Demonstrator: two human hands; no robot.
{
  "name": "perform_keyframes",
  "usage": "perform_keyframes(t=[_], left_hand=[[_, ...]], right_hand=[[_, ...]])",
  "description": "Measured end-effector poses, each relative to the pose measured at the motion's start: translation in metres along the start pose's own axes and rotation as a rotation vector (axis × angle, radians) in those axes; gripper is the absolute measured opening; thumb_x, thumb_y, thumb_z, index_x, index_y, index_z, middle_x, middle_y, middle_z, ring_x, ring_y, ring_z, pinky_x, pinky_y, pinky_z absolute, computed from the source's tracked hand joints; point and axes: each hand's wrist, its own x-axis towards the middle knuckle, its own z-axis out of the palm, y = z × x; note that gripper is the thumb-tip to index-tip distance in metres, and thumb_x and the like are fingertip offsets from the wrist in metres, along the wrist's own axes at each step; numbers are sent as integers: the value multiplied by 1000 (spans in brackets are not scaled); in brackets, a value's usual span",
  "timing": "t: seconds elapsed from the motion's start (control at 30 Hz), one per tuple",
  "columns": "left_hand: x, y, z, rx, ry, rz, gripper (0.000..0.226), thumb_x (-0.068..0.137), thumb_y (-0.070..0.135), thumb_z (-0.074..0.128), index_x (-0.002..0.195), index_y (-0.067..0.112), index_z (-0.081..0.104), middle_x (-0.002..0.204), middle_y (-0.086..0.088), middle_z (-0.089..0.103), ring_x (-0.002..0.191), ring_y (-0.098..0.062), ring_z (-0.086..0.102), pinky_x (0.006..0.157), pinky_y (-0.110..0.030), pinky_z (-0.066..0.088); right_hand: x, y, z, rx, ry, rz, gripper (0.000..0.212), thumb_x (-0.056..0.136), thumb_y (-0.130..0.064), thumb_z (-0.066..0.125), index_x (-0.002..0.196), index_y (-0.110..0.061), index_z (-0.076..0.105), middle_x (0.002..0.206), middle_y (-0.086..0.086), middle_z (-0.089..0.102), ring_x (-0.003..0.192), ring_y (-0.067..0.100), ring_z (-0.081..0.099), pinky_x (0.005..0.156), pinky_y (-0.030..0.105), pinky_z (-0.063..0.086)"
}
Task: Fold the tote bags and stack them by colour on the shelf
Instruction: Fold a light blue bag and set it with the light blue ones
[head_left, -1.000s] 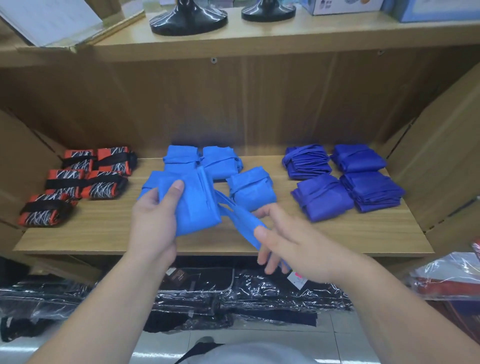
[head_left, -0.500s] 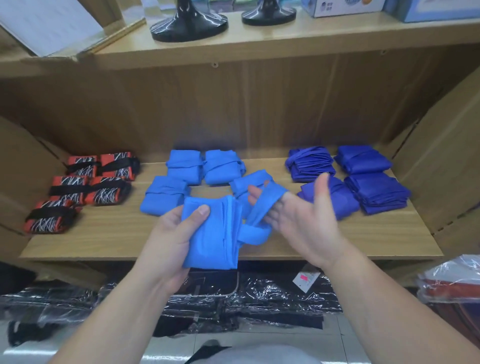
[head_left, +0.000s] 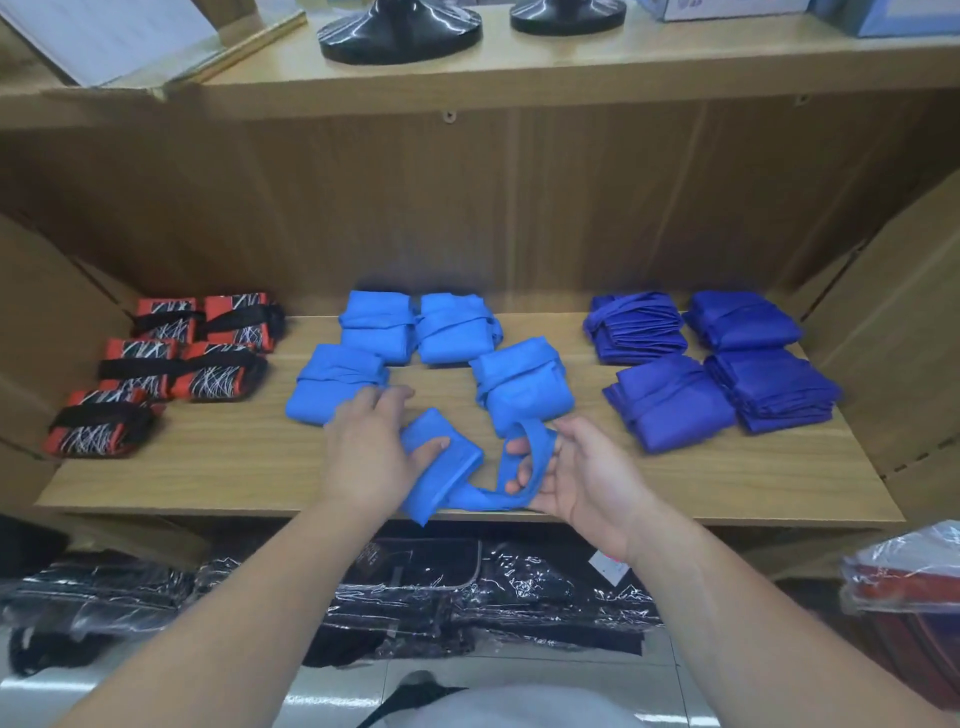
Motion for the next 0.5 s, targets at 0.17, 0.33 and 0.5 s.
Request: perform_keyframes(t=[0.17,0.33,0.5], left_hand=[[-19,13,20,-252,54,340,17,82,7,61,93,13,72,91,-4,59,80,-29,62,70,-39,52],[-33,16,18,-516,-161,327,24,87,28,53,104,21,69,104,10,57,102,-17,56,91,-35,43],[-36,24,16,-444,-186,244,58,61,72,73,95,25,68,99,15,53,97,-14,52,86,-27,40]], right_hand=[[8,5,9,67,-56,-30,48,99,-30,32,123,-1,63,101,17,71,91,29,65,85,40,55],[11,6,24,7,-9,-58,45,101,-27,29,123,-6,63,111,13,71,98,28,63,83,39,52],[9,4,31,-57,25,-38,49,101,-31,31,123,-5,67,114,13,73,92,24,64,68,32,51]])
